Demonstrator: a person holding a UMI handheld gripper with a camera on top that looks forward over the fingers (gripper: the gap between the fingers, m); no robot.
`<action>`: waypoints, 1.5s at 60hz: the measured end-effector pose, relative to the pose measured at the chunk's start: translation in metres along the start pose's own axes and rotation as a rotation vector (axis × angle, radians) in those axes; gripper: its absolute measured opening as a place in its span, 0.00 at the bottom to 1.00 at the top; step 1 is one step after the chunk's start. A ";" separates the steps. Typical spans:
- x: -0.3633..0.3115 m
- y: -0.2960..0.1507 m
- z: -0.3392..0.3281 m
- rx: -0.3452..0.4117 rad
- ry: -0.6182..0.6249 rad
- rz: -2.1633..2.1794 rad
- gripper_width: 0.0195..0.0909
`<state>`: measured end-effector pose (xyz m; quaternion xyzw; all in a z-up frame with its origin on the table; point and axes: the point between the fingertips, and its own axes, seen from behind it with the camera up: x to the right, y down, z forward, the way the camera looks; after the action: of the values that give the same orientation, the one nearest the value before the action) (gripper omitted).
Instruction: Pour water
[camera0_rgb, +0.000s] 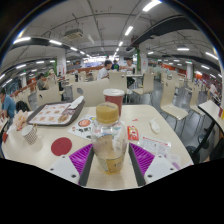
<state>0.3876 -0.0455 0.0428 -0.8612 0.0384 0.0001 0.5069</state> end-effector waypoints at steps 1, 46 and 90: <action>0.000 0.000 0.002 0.002 0.000 0.000 0.63; -0.022 -0.065 -0.006 0.073 0.260 -0.296 0.29; -0.276 -0.117 0.039 -0.001 0.602 -2.015 0.29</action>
<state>0.1221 0.0633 0.1362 -0.4596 -0.5712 -0.6356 0.2420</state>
